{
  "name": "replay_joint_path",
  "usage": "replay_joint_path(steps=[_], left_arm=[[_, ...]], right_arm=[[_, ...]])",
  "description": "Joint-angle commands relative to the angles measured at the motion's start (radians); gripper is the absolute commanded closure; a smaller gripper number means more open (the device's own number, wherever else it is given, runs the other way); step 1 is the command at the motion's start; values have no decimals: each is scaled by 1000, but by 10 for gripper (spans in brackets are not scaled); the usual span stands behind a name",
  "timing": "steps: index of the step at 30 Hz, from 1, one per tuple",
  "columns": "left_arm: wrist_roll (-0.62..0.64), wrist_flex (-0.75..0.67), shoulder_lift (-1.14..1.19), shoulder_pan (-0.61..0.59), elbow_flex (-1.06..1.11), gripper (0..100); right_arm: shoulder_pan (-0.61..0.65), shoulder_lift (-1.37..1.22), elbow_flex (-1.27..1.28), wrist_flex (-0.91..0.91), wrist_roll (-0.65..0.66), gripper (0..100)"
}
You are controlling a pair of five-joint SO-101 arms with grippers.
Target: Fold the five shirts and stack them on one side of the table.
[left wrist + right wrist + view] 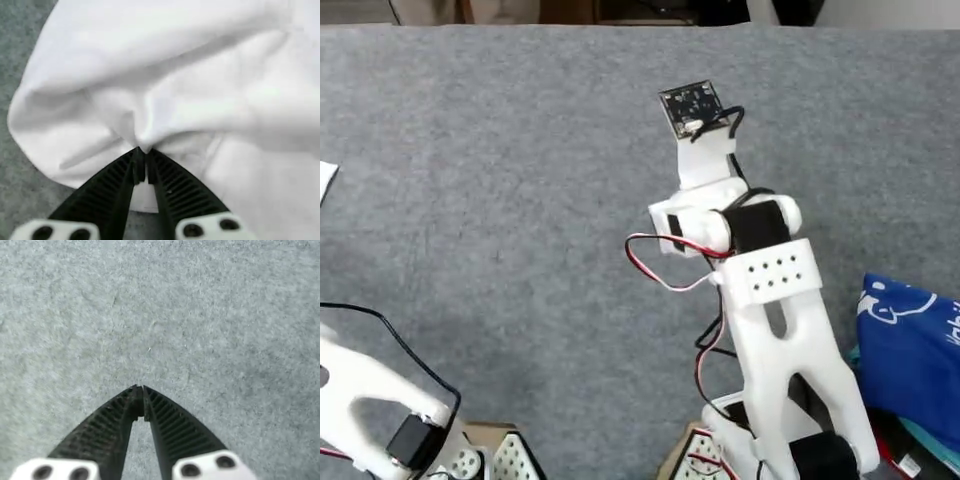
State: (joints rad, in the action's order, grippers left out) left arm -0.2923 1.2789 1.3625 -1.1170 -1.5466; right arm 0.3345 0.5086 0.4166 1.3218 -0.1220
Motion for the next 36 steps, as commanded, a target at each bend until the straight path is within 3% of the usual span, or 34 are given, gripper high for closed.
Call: replay_joint_path(steps=[1,10,23,31,36], left_arm=[[35,141,-47,26,-141,981],[91,416,-348,130,-127,981],[155,482,-588,229,-121,981],[221,483,-656,443,-118,981],[224,483,-730,614,11,981]], right_arm=[[5,1,-56,31,-8,994],[5,1,-56,44,-8,994],[5,-1,-54,40,-8,994],[4,1,-54,40,-8,994],[-21,1,-54,40,-8,993]])
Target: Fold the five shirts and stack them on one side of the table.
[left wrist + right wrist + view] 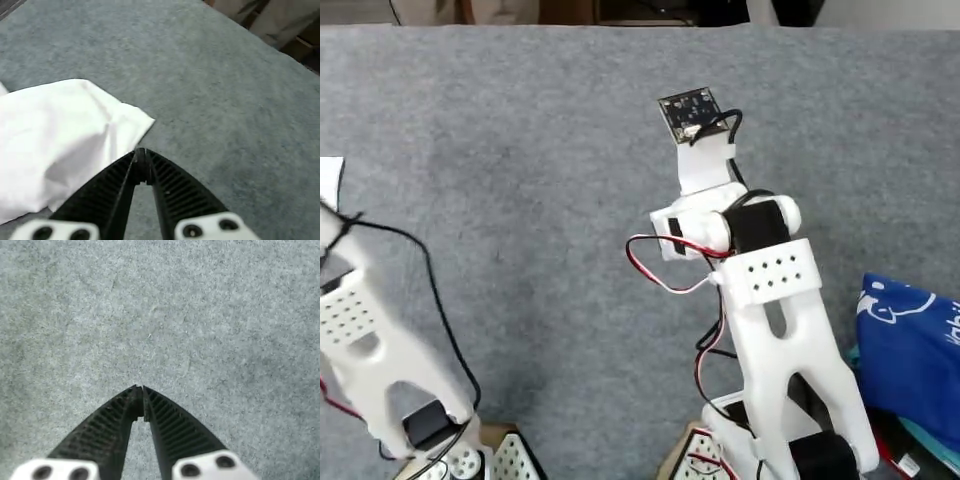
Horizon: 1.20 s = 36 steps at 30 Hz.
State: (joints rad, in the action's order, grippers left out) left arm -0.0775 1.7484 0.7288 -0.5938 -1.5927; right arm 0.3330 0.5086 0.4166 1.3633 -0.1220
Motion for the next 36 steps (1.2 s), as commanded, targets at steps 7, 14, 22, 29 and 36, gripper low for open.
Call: replay_joint_path(steps=[7,14,22,29,36], left_arm=[[9,14,-278,304,376,981],[63,11,-433,582,578,981],[63,-9,-449,457,595,980],[20,-219,-400,-60,624,943],[-84,-546,-183,-416,690,865]], right_arm=[[-122,1,-54,-2,-2,993],[-199,1,-56,-2,-2,993],[-255,1,-56,8,28,993],[-255,-1,-56,8,28,993],[-254,-5,-56,2,28,993]])
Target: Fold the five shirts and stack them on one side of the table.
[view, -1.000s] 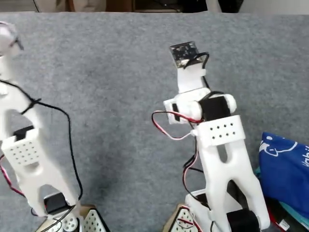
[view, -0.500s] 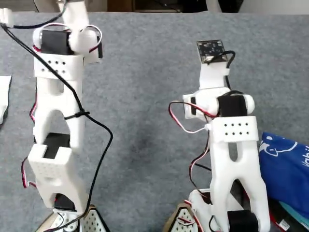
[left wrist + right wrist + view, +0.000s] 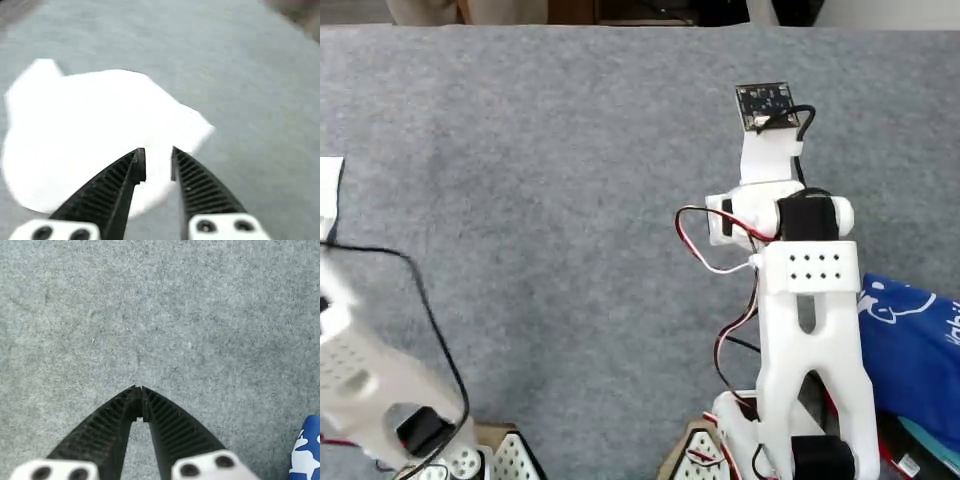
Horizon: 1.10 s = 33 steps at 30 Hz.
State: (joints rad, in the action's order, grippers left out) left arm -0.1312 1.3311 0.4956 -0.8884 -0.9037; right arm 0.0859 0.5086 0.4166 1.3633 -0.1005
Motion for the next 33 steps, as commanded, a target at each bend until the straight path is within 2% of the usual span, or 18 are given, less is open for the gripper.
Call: replay_joint_path(steps=[1,6,13,17,18,22,27,31,33], left_arm=[[-34,-160,82,-155,2,856],[-86,-252,228,-250,11,822],[-150,-256,455,-245,2,829],[-189,-252,490,-222,2,981],[-192,-239,489,-216,2,983],[-193,-32,433,-153,-57,980],[-176,270,367,5,-180,981],[-109,427,340,161,-292,981],[-74,431,331,236,-295,981]], right_arm=[[-7,-5,-56,0,8,993],[-7,-5,-54,0,35,993],[-7,-1,-54,8,34,993],[-7,1,-54,9,29,993],[-7,1,-54,9,28,993],[-1,1,-53,23,26,993],[4,1,-22,15,26,993],[2,1,-16,21,26,993],[1,1,-18,21,26,993]])
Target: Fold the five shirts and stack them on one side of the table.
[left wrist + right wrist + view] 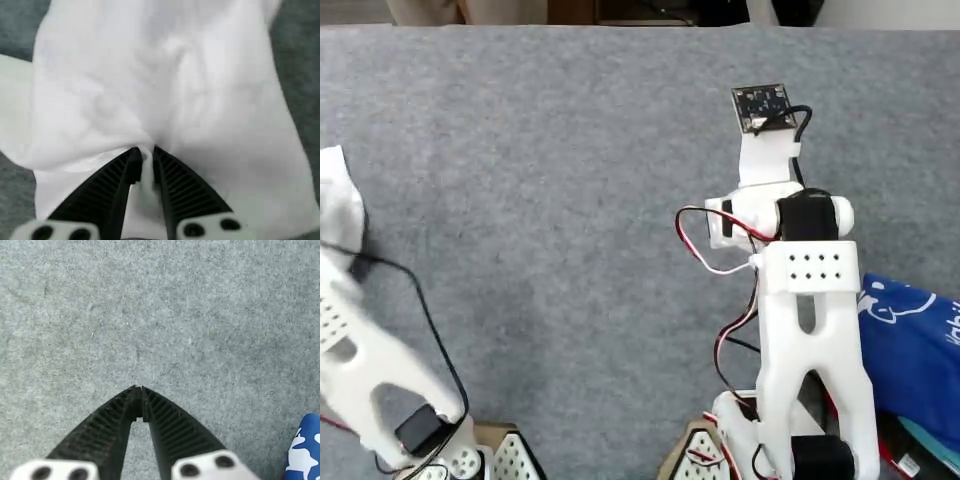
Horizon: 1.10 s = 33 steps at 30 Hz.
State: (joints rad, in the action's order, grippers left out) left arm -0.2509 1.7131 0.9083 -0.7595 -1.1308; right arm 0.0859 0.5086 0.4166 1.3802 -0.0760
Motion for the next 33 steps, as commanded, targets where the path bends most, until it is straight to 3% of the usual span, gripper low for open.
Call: replay_joint_path(steps=[1,16,20,22,24,28,33], left_arm=[[60,49,-96,143,-61,981],[92,44,-464,872,482,981],[-35,44,-513,1002,683,981],[-46,44,-536,1017,756,970],[-58,44,-568,1008,809,891],[81,44,-657,893,779,784],[158,44,-730,710,697,747]], right_arm=[[1,1,-18,5,3,993],[-28,1,-44,5,9,993],[-131,1,-134,8,100,993],[-179,1,-177,31,146,993],[-202,1,-214,69,169,990],[-202,-4,-242,135,164,903],[-93,-4,-242,141,163,792]])
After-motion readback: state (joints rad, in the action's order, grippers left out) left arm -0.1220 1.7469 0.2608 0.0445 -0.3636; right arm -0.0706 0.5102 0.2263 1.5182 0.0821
